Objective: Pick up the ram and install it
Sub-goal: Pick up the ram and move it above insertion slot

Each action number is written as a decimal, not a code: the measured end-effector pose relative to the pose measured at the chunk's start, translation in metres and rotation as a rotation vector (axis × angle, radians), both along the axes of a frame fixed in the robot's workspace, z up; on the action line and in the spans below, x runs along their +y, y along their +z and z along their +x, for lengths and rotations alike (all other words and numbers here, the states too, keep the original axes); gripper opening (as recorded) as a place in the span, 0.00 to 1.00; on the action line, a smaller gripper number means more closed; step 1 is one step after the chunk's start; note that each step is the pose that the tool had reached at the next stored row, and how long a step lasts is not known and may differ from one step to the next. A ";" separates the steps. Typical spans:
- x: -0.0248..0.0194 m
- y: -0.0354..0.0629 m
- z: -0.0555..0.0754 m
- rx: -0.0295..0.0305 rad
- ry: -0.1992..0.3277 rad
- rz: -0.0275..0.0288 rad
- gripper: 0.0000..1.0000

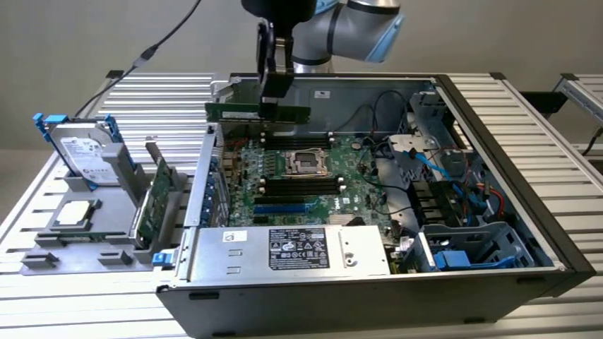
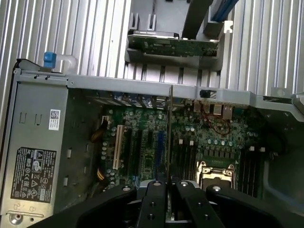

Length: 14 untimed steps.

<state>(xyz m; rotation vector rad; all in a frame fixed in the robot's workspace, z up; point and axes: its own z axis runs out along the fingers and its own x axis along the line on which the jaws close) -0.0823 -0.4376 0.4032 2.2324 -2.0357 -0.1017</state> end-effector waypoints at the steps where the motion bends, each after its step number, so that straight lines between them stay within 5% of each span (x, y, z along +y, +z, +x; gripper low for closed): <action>1: 0.0011 0.0000 0.003 -0.0007 0.000 0.0001 0.14; 7: 0.0098 -0.0002 0.017 -0.0147 0.000 0.0002 0.14; 14: 0.0224 -0.0014 0.029 -0.0529 0.000 0.0001 0.14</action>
